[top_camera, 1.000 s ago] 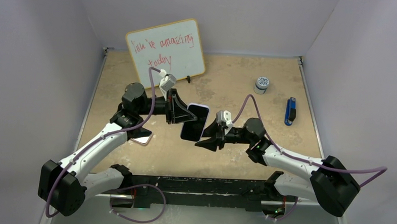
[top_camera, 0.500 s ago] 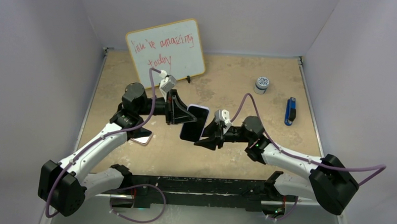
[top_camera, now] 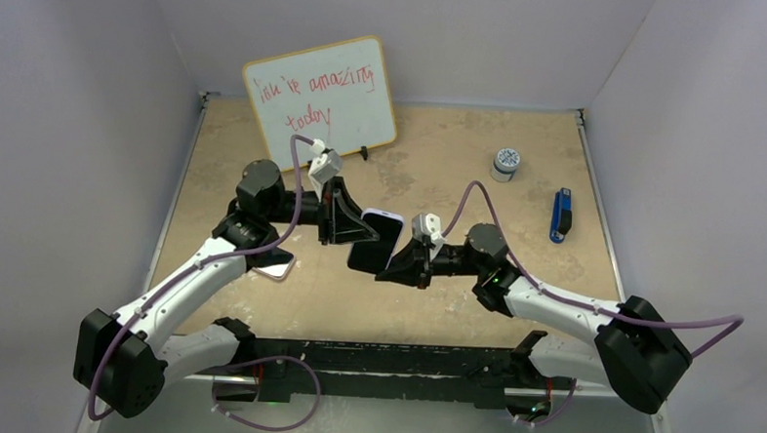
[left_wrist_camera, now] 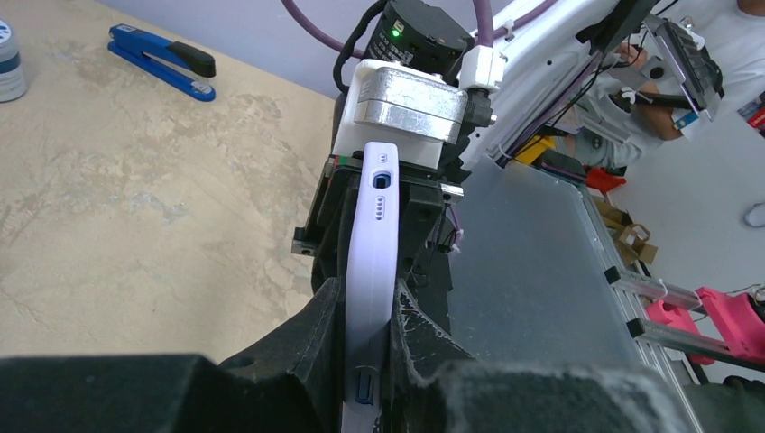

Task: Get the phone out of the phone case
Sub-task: Remove the phone case from the phone.

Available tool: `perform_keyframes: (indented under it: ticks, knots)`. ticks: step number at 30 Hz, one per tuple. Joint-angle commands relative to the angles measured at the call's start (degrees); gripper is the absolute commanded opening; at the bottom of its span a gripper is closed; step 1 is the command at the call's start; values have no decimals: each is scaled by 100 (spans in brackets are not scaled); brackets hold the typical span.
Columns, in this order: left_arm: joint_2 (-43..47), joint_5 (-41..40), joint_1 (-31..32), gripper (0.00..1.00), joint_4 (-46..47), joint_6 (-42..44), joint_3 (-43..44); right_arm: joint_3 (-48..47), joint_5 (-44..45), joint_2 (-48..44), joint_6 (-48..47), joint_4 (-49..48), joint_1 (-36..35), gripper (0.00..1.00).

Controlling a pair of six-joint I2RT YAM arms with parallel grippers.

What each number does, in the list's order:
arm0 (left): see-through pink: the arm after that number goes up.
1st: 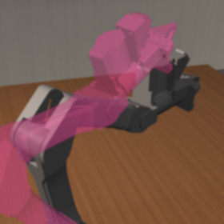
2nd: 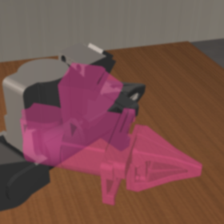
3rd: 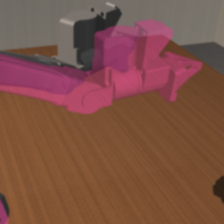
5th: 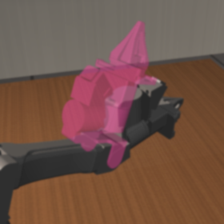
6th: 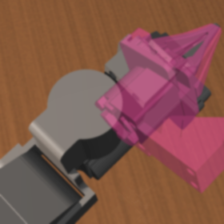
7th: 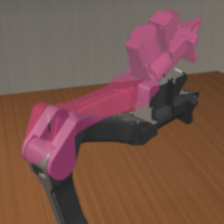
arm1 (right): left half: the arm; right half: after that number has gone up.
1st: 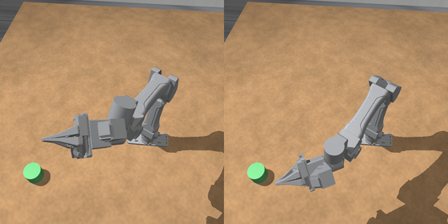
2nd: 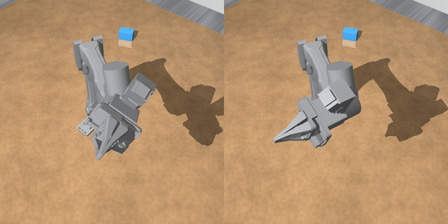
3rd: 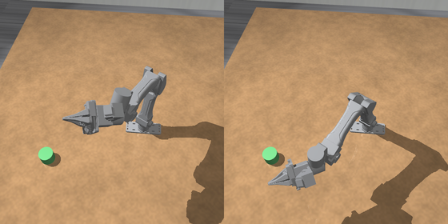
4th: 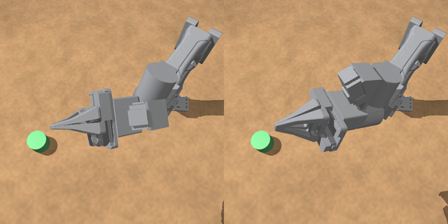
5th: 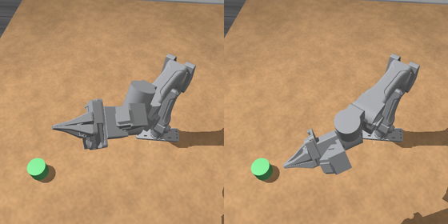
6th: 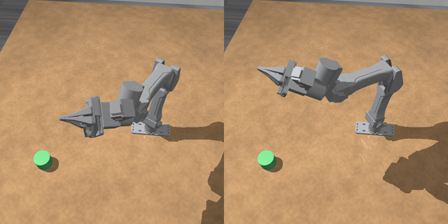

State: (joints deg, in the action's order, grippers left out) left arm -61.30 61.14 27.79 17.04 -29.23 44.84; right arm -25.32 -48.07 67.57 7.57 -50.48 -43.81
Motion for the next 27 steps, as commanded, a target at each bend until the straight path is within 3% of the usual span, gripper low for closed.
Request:
perform_keyframes:
  ticks: [1, 14, 27]
  knots:
    - [-66, 74, -72, 0, 63, -141, 236, -148, -330, -39, -808, -303, -24, 0]
    - [-258, 473, -219, 0, 185, -358, 120, -781, -678, 6, -2986, 1193, -22, 0]
    - [-209, 602, -264, 0, 318, -476, -45, -1482, -423, 77, -4163, 2338, -31, 0]
